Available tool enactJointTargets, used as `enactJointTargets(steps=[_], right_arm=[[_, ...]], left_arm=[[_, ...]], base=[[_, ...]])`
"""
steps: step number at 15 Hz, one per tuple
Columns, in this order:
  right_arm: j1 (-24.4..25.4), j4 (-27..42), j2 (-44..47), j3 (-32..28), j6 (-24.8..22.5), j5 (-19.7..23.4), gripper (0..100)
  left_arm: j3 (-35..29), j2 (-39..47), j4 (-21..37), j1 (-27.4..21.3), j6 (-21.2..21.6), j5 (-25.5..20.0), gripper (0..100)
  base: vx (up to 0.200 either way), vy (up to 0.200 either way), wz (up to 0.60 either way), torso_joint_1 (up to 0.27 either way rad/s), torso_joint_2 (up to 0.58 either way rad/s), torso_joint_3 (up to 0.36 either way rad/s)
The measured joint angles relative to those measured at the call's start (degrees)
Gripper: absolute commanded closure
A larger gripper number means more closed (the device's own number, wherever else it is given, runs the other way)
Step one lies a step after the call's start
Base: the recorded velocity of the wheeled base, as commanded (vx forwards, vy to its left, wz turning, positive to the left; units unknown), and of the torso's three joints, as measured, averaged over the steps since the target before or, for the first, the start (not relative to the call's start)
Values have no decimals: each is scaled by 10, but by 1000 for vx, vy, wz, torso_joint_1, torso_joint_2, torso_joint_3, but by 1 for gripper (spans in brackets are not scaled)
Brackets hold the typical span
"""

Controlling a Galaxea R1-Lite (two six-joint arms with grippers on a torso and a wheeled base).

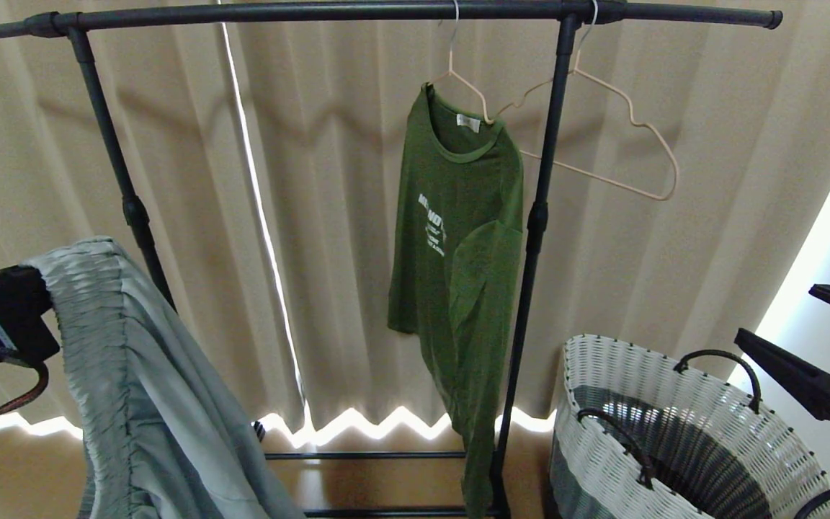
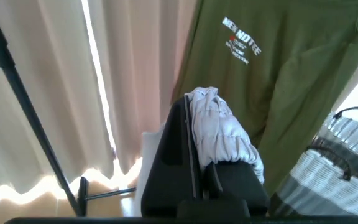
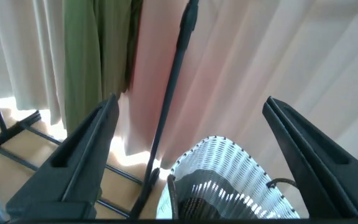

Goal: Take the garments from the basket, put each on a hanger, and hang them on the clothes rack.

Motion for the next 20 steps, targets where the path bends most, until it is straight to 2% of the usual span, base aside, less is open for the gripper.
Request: enactJointTargets(steps=[1,3,7,10,11,14,16,17,18,20], right_arm=[[0,0,0,-9,0,0,0],[1,4,1,-24,1,1,0],[18,-2,33,-37,8,1,0],[29,-70,82,-37,38,1,0],[30,-77,93,-33,43,0,0],[31,-74,108,-28,44,-6,0],[33,-73,112,-27,43,-54,0],[33,-73,114,-27,42,-70,0],[33,-74,116,-25,40,-83,0],[34,-74,117,-7,32,-89,0]], left_arm=[[13,1,-24,2,-2,-12,100],[51,13,-112,10,-4,-45,100],[95,88,-254,63,-18,-88,100],[95,172,-329,82,-21,-104,100],[95,196,-348,81,-21,-106,100],[108,225,-355,63,-21,-107,100],[121,222,-371,40,-13,-107,100],[129,220,-399,32,-10,-108,100],[139,217,-424,26,-9,-108,100],[149,216,-435,22,-4,-107,100]], base=[[0,0,0,0,0,0],[0,0,0,0,0,0],[0,0,0,0,0,0],[0,0,0,0,0,0],[0,0,0,0,0,0],[0,0,0,0,0,0],[0,0,0,0,0,0],[0,0,0,0,0,0],[0,0,0,0,0,0],[0,0,0,0,0,0]])
